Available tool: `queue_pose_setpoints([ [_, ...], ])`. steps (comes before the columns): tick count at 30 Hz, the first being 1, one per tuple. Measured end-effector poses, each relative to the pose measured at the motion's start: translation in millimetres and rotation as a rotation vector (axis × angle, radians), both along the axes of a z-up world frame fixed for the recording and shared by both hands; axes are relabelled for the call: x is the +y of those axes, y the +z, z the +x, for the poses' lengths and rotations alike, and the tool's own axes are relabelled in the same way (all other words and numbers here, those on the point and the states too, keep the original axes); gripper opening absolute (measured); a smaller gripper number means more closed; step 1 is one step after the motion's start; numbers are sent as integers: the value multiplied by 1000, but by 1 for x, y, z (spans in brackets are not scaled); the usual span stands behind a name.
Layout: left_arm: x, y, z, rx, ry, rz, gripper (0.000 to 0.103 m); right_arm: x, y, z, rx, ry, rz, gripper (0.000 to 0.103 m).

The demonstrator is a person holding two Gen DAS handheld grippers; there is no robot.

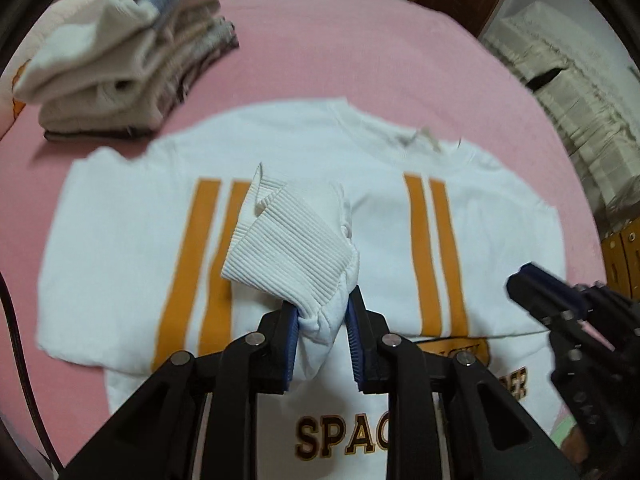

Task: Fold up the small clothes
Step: 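Carry the cuff across the sweatshirt front with the left gripper and release, then grasp the folded sleeve cuff with the right gripper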

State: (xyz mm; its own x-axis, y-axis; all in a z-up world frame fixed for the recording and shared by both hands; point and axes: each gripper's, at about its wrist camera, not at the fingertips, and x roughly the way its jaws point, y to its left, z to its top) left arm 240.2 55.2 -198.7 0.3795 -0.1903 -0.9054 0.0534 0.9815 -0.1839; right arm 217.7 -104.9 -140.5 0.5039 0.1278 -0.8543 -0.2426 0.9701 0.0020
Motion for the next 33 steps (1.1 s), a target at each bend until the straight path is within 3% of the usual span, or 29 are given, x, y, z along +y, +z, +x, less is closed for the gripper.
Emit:
queue_pose_setpoints([
  [2,-1,-15,-6,10,2,15,30,-4,-6,-2,14,5,7,13],
  [4,-1,-15,-12,5,0,-17,50,-6,-10,-3,20,13,16,13],
  [6,1,-11,-20,-13,-2,-49,62,-6,-12,-3,22,22,28,13],
  [12,24,4,-48,-69,5,-61,63,2,-13,2,21,46,45,13],
  [17,58,12,-69,-115,89,-58,64,8,-9,6,19,60,71,12],
  [21,91,12,-89,-151,187,57,64,22,-1,10,16,89,94,13],
  [24,114,6,-99,-143,262,157,64,41,9,13,4,121,110,33],
  [26,130,0,-103,-121,298,186,64,56,16,15,-14,137,96,36],
  [33,172,-15,-109,-83,387,104,64,110,27,55,45,92,79,37],
])
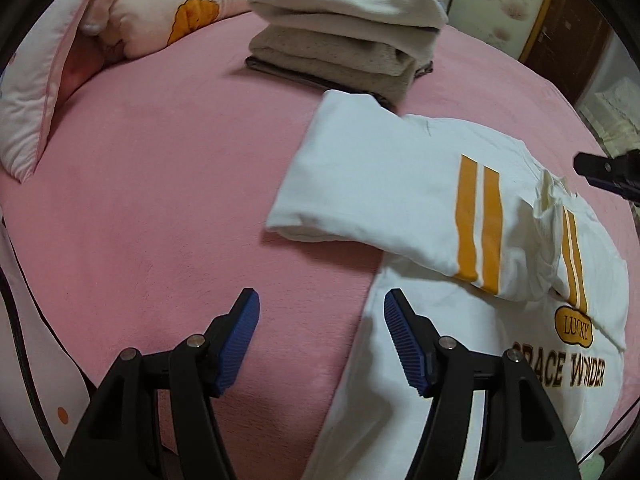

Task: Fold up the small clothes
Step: 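Grasp the folded sleeve cuff with the right gripper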

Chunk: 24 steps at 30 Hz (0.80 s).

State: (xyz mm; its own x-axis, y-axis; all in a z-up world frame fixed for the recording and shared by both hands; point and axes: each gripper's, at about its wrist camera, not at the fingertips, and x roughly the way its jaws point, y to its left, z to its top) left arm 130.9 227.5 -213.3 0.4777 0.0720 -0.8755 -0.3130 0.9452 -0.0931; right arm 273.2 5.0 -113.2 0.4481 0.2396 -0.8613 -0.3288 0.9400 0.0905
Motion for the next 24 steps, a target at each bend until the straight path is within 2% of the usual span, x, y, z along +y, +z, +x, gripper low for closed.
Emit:
queue_pose_setpoints([
  [4,5,-3,-6,-4,-9,-2,64,30,-9,22,52,-34,-53,37],
  [10,8,-12,-4,4,-5,-36,64,64,-37,29,91,-40,-210,37],
  [14,11,-14,-6,3,2,-48,64,55,-55,28,108,-73,-307,37],
  [18,14,-15,-5,-3,5,-56,64,20,-56,26,140,-103,-235,37],
  [24,11,-20,-3,6,-7,-51,64,-31,-50,23,208,-69,-6,37],
])
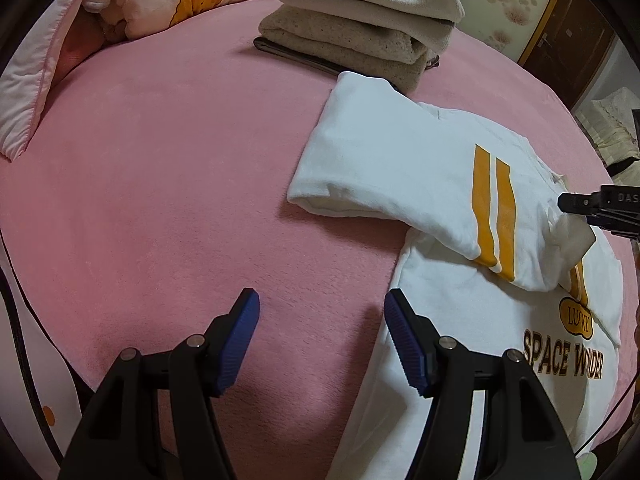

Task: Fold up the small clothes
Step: 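Grasp the folded sleeve cuff with the right gripper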

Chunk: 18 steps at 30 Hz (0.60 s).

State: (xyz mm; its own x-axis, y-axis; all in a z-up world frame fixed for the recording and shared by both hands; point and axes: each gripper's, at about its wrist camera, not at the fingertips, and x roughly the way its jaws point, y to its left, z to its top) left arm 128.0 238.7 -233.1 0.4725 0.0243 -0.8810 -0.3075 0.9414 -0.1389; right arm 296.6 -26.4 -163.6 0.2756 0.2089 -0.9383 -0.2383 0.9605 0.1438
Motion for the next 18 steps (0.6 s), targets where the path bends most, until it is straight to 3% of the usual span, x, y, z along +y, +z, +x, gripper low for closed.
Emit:
queue_pose_setpoints([
  [4,-1,-2,1,7,-4,7,64,-19,-4,6,62,17,147,37],
  [12,0,-3,3,15,3,10,64,-32,-12,11,103,35,234,37],
  [18,-3,-1,5,9,-7,31,64,-37,-3,7,86,44,244,48],
])
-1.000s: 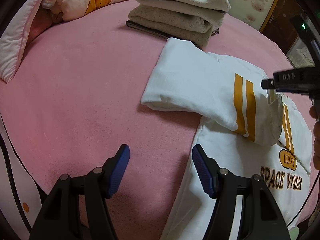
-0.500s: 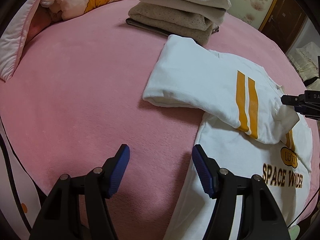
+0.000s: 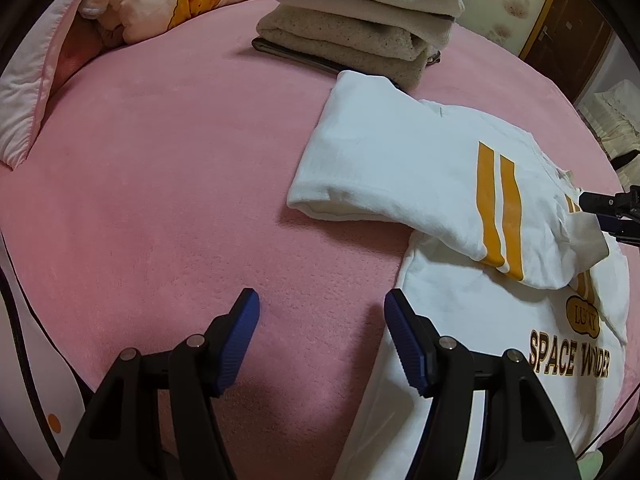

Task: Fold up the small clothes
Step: 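Grasp the folded sleeve cuff with the right gripper, then lift the cuff with the right gripper and lay it on the chest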

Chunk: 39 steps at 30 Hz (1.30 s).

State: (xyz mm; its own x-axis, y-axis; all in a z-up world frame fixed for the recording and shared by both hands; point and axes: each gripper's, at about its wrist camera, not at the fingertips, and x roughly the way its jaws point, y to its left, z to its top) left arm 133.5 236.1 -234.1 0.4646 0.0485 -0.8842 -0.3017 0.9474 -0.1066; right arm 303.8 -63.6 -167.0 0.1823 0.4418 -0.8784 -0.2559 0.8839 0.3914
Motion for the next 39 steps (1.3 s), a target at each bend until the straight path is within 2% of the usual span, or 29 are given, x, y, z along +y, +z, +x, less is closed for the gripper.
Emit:
queue_pose_setpoints([
  [4,-3,4,2,-9,-16,28,64,-2,3,3,10,1,18,50],
  [10,-4,4,10,-1,-41,64,64,7,-15,8,36,32,-110,49],
  [11,-3,4,12,1,-37,75,64,8,-19,9,43,37,-131,46],
  [13,2,4,18,4,-23,93,64,12,-27,7,46,56,-163,13],
  [14,5,4,20,4,-17,94,64,14,-28,6,37,69,-179,11],
  [17,9,6,27,-1,-12,72,64,24,-12,-6,-67,104,-241,9],
  [21,1,14,37,-22,-39,47,64,36,41,-21,-294,120,-305,9],
  [25,-17,21,48,-38,-88,55,64,29,98,-22,-485,60,-337,9],
  [27,-28,23,53,-43,-116,57,64,18,116,-19,-541,10,-363,9],
  [30,-42,23,58,-43,-150,70,64,-15,127,-10,-521,-79,-360,9],
  [33,-54,20,63,-32,-183,77,67,-58,121,-9,-464,-158,-347,9],
  [36,-64,15,67,-17,-207,98,67,-96,100,-16,-399,-210,-358,9],
  [39,-68,10,68,-2,-209,113,67,-122,64,-20,-313,-248,-379,8],
])
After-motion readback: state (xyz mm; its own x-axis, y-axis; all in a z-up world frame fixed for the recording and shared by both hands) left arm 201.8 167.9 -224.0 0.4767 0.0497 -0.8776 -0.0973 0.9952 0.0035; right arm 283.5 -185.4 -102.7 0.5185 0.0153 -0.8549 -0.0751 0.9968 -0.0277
